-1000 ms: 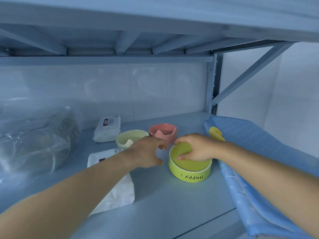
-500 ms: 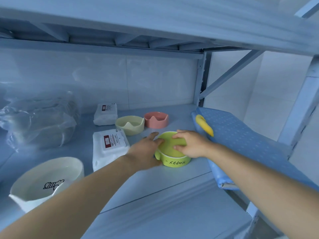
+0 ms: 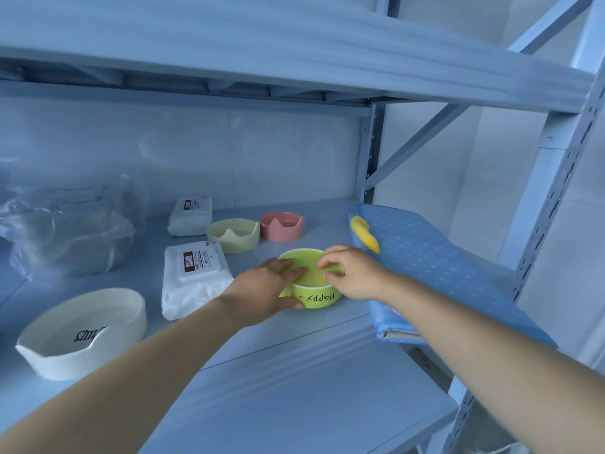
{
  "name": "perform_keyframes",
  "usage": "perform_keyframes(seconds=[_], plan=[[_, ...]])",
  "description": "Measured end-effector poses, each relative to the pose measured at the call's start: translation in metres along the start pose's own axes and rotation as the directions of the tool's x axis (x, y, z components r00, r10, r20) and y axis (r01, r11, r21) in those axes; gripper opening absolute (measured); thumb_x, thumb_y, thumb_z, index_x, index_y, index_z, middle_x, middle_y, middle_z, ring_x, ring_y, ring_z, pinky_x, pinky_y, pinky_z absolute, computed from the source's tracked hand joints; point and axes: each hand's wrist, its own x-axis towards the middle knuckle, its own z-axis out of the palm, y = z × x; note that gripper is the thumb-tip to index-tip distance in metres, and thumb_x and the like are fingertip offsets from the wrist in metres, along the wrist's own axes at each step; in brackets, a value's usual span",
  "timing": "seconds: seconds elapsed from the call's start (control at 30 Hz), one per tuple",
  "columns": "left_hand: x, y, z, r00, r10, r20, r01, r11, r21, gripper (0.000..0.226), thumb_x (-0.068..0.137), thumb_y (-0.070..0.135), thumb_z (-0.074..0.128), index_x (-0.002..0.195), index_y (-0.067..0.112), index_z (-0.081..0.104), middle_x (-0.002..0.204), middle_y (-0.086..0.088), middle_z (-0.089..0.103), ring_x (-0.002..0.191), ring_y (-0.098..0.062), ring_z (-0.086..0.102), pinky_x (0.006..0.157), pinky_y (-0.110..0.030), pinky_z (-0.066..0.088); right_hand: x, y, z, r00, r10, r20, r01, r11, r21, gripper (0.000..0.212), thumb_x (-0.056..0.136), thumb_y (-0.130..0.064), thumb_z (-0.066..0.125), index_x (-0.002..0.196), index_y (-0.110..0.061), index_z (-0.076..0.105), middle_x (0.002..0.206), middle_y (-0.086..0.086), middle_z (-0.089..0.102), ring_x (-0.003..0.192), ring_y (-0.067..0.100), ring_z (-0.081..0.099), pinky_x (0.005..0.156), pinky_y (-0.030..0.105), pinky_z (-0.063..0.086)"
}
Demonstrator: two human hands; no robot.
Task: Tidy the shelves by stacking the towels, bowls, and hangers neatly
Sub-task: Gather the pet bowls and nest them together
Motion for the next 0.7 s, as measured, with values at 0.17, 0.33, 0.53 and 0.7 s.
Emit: perform_keyframes(seconds=[0.17, 0.33, 0.53, 0.7], plan=[[0.012, 0.001, -0.012, 0.991, -0.074, -0.114, 0.058, 0.989, -0.139, 0.057, 0.086, 0.058, 0.049, 0.135, 0.031, 0.042, 0.135, 0.004, 0.049, 0.113, -0.018, 0.051, 0.087, -0.029, 0.042, 0.003, 0.010, -0.016, 0.997, 0.060, -0.046, -0.054, 0.991, 0.119, 0.048, 0.078, 0.000, 0.037, 0.106, -0.027, 0.066, 0.111, -0.006, 0.055, 0.103, 0.016, 0.042, 0.075, 0.021, 0.040], [0.018, -0.001, -0.027, 0.965, -0.244, -0.096, 0.214, 0.946, -0.244, 0.045, 0.086, 0.064, 0.042, 0.117, 0.033, 0.053, 0.097, 0.003, 0.066, 0.091, -0.018, 0.060, 0.080, -0.034, 0.048, 0.014, 0.017, -0.016, 0.994, -0.068, -0.090, 0.084, 0.979, 0.184, 0.055, 0.074, -0.010, 0.068, 0.125, -0.027, 0.053, 0.127, -0.006, 0.052, 0.111, 0.012, 0.052, 0.089, 0.025, 0.049], [0.015, -0.005, -0.043, 0.919, -0.357, -0.167, 0.309, 0.916, -0.254, 0.045, 0.080, 0.075, 0.036, 0.074, 0.033, 0.051, 0.064, 0.009, 0.054, 0.068, -0.008, 0.054, 0.056, -0.026, 0.037, 0.044, 0.004, -0.022, 0.978, -0.109, -0.179, 0.172, 0.905, 0.389, 0.035, 0.080, -0.017, 0.071, 0.112, -0.031, 0.065, 0.105, -0.007, 0.067, 0.094, 0.004, 0.064, 0.087, 0.022, 0.050], [0.016, -0.007, -0.052, 0.872, -0.418, -0.254, 0.336, 0.890, -0.310, 0.008, 0.078, 0.045, 0.057, 0.074, 0.040, 0.053, 0.061, 0.009, 0.057, 0.060, -0.011, 0.054, 0.047, -0.020, 0.035, 0.061, -0.015, -0.018, 0.954, -0.200, -0.224, 0.267, 0.905, 0.331, 0.023, 0.083, -0.009, 0.066, 0.104, -0.017, 0.071, 0.092, -0.023, 0.058, 0.077, -0.012, 0.056, 0.068, -0.005, 0.034]])
